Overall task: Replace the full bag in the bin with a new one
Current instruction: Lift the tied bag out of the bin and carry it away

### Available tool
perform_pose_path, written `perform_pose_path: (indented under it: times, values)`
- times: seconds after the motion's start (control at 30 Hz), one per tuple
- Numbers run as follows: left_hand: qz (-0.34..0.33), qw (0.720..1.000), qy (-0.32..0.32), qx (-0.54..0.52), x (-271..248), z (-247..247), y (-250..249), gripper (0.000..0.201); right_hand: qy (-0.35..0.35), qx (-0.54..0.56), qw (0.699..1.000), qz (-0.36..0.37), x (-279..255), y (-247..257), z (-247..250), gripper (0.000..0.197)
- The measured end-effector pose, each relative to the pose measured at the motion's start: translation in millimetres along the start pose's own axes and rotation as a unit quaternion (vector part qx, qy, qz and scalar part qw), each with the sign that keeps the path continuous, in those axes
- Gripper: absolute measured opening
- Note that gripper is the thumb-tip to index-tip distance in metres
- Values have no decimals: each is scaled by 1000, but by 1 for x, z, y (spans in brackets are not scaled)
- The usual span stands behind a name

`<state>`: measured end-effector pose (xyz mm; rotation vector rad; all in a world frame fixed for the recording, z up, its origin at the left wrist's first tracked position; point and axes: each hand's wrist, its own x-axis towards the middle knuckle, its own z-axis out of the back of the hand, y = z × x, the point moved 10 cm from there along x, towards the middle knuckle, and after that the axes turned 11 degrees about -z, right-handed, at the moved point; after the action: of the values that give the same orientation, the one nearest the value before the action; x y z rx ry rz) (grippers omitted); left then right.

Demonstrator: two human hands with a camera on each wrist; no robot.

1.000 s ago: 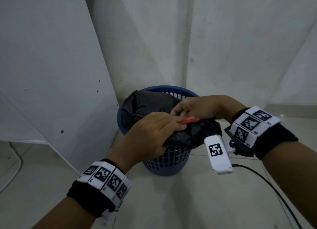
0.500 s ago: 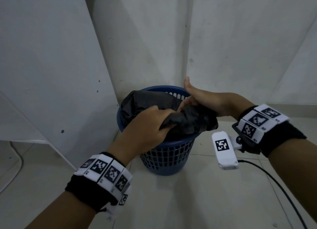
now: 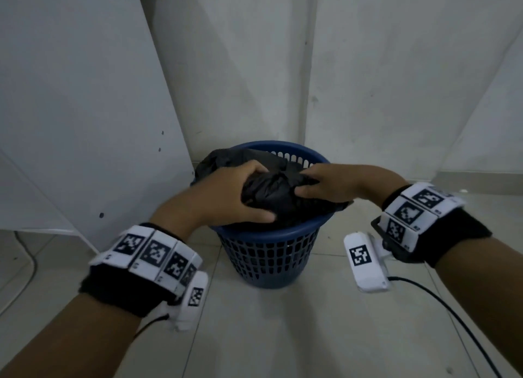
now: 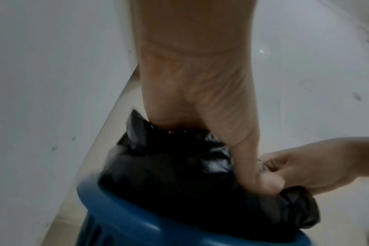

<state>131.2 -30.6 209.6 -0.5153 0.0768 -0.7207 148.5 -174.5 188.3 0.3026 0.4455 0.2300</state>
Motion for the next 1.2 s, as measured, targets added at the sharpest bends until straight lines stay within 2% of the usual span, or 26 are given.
perform_pose_path:
  times: [0.03, 0.1, 0.13, 0.17, 0.23, 0.3, 0.37, 0.4, 0.47, 0.5, 0.53, 0.6, 0.7, 0.77, 0.83, 0.87, 0.93, 0.97, 1.03, 1.1, 1.13, 1.2]
  values:
    - [-28, 997, 10, 73, -3, 9, 2, 55, -4, -4, 1000, -7, -1, -1, 2, 12]
    - [-44, 985, -14, 168, -12, 35, 14, 22, -10, -9, 1000, -3, -2, -1, 5, 17]
    - [-28, 983, -27, 182, -17, 46, 22, 16, -9, -8, 1000, -1, -1, -1, 4, 16]
    - [-4, 984, -29, 177, -22, 51, 30, 24, -7, -4, 1000, 0, 0, 0, 3, 18]
    - [30, 996, -17, 80, -25, 46, 41, 32, -3, 4, 1000, 5, 0, 2, 0, 31]
    - [69, 996, -17, -44, -25, 30, 43, 31, -12, -7, 1000, 4, 0, 4, -1, 40]
    - [117, 987, -58, -96, -26, 19, 55, 29, -23, -13, 1000, -1, 1, 5, -1, 42]
    - [114, 985, -104, -82, -26, 21, 55, 28, -24, -3, 1000, 3, 3, 6, -2, 39]
    - [41, 973, -225, -21, -29, 34, 35, 25, -50, 30, 998, 22, 9, 6, 2, 34]
    - [-11, 965, -261, 3, -30, 35, 17, 25, -75, 51, 995, 34, 12, 6, 6, 30]
    - [-51, 964, -261, 27, -28, 28, 0, 31, -100, 69, 991, 48, 14, 8, 7, 24]
    - [-74, 973, -192, 106, -17, 0, -15, 47, -131, 95, 984, 69, 16, 14, 4, 12]
    - [-16, 973, -111, 203, -4, -23, 4, 52, -127, 90, 984, 81, 16, 24, -2, 13]
    - [35, 980, -86, 179, -4, -23, 27, 43, -122, 15, 989, 78, 10, 20, 5, 29]
    - [75, 983, -80, 148, -8, -19, 39, 43, -115, -62, 990, 44, 7, 5, 10, 46]
    - [97, 979, -79, 159, -11, -18, 41, 45, -103, -78, 991, 29, 7, -4, 7, 43]
    - [135, 973, -69, 173, -13, -21, 39, 47, -84, -64, 994, 30, 11, -9, -7, 15]
    - [145, 975, -48, 164, -12, -28, 38, 47, -78, -42, 995, 41, 14, -7, -15, 9]
    - [159, 978, 19, 135, -9, -51, 36, 48, -64, -27, 996, 47, 23, -1, -30, 26]
    - [162, 974, 72, 139, -8, -63, 33, 48, -61, -35, 996, 60, 29, 7, -36, 32]
    - [160, 971, 75, 161, -8, -61, 32, 44, -65, -39, 995, 68, 30, 10, -36, 31]
    - [136, 961, 19, 242, -4, -40, 22, 32, -100, -22, 991, 86, 29, 14, -27, 20]
